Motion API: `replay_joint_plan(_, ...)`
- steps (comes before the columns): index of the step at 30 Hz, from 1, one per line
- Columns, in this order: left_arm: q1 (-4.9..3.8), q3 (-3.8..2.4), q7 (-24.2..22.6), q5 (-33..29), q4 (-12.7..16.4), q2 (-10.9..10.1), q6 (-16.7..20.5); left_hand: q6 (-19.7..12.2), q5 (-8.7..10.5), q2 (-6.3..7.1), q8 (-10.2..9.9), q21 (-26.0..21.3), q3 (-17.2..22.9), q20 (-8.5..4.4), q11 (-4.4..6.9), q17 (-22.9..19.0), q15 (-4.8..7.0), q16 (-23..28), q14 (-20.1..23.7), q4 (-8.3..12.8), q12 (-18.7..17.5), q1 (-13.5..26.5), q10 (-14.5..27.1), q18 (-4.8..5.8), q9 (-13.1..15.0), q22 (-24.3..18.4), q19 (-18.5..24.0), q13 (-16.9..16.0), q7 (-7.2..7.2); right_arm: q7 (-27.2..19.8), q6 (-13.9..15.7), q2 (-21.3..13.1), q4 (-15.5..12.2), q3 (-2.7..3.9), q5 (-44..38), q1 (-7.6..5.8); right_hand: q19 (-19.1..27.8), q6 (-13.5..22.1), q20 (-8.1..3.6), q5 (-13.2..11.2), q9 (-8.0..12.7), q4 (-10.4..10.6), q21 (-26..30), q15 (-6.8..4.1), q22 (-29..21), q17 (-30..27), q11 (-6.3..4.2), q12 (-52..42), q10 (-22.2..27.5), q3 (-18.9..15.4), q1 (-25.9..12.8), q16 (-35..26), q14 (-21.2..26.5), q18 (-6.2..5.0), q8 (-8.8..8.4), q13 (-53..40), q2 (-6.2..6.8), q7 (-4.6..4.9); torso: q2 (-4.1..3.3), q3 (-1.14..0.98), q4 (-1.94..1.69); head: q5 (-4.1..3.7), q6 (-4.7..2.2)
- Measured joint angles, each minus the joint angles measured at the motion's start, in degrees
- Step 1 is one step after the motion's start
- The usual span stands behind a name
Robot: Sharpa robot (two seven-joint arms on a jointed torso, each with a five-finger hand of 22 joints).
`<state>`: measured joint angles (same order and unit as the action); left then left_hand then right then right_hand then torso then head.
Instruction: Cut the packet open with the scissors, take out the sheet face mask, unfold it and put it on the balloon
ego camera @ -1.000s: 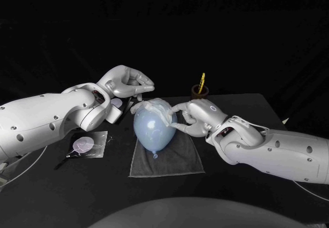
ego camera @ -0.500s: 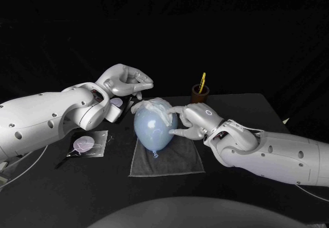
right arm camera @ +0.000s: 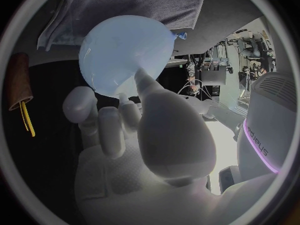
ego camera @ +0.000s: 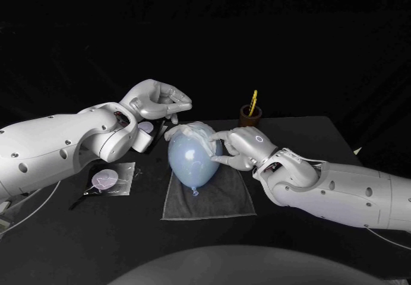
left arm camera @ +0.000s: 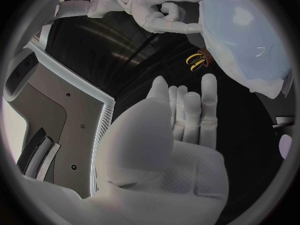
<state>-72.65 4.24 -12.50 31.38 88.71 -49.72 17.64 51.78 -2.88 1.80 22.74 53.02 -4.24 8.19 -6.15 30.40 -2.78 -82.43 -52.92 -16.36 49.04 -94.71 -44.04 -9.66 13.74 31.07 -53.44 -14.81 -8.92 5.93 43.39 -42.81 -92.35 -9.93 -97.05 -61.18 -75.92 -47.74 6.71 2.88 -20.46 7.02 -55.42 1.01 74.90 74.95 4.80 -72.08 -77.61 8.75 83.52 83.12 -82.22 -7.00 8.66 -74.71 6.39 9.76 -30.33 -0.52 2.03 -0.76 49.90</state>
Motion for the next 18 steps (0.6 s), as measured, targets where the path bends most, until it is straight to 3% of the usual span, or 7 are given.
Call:
replay_joint_plan(3, 0.00, 0.00, 0.01, -0.12, 0.01, -0.02, -0.05, 0.00, 0.00, -0.21, -0.25, 0.00, 0.00, 0.00, 0.00, 0.00, 0.00, 0.00, 0.00, 0.00, 0.00, -0.21, 0.00, 0.01, 0.00, 0.00, 0.00, 0.00, 0.00, 0.11, 0.47, 0.07, 0.11, 0.01, -0.05, 0.00, -0.81, -3.10, 0.01, 0.00, -0.27, 0.24, -1.54, -0.21, 0.01, 0.00, 0.01, -0.92, -0.61, 1.60, 1.22, 0.66, -0.61, 0.02, 1.23, -0.50, -1.27, -0.04, 0.00, 0.00, 0.01, 0.00, 0.01)
replay_joint_plan(7, 0.00, 0.00, 0.03, -0.29, 0.04, -0.05, -0.10, 0.00, 0.00, -0.21, -0.25, 0.00, 0.00, 0.00, 0.00, 0.00, 0.00, 0.01, 0.00, 0.00, 0.00, -0.21, 0.00, 0.01, -0.06, 0.00, 0.00, 0.00, 0.00, 0.11, 1.13, 0.09, 0.12, 0.01, -0.05, 0.00, -1.71, -7.44, -0.70, 0.00, -0.34, 0.49, -3.51, -0.42, 0.03, 0.00, -0.71, -2.13, -1.33, 4.13, 2.20, 1.11, -1.22, 0.34, 2.88, -0.61, -3.03, -1.22, 0.00, 0.01, 0.04, 0.06, 0.09)
replay_joint_plan(11, 0.00, 0.00, 0.05, -0.37, 0.04, -0.06, -0.13, 0.00, 0.00, -0.21, -0.25, 0.00, 0.00, 0.00, 0.00, 0.00, 0.00, 0.01, 0.00, 0.00, 0.00, -0.21, 0.00, 0.01, -0.06, 0.00, 0.00, 0.06, 0.00, -0.02, 1.68, 0.10, 0.04, 0.01, 0.02, 0.00, -2.21, -9.57, -1.20, 0.00, -0.33, 0.48, -4.37, -0.55, 0.03, 0.00, -0.83, -2.59, -1.44, 5.84, 2.28, 1.43, -1.10, 0.43, 3.74, -0.61, -3.41, -2.33, 0.03, 0.01, 0.06, 0.04, 0.10)
replay_joint_plan(16, 0.00, 0.00, 0.07, -0.44, 0.04, -0.07, -0.19, -0.21, 0.00, -0.44, -0.49, 0.19, 0.16, 0.00, 0.00, 0.00, 0.00, 0.01, 0.00, 0.16, 0.00, -0.44, 0.00, 0.32, -0.11, 0.00, 0.00, 0.06, -0.20, -0.18, 2.25, 0.11, -0.03, 0.01, 0.10, 0.00, -2.48, -10.68, -1.47, 0.00, -0.30, 0.40, -4.84, -0.97, 0.04, -0.03, -0.89, -2.64, -1.47, 7.00, 2.53, 1.46, -1.10, 0.48, 4.28, -0.61, -3.79, -2.86, 0.05, 0.01, 0.08, -0.02, 0.10)
replay_joint_plan(18, 0.00, 0.00, 0.08, -0.46, 0.04, -0.07, -0.22, -0.21, 0.00, -0.43, -0.49, 0.22, 0.26, 0.00, 0.00, -0.01, 0.00, 0.01, 0.00, 0.05, 0.00, -0.43, 0.00, -0.13, -0.11, 0.07, 0.00, 0.06, -0.20, -0.28, 2.55, 0.11, -0.04, 0.01, 0.15, 0.00, -2.77, -11.21, -1.76, 0.00, -0.30, 0.40, -5.47, -1.05, 0.04, -0.05, -0.99, -3.02, -1.39, 7.67, 2.43, 1.77, -1.02, 0.55, 4.41, -0.61, -4.17, -3.00, 0.06, 0.03, 0.08, -0.07, 0.10)
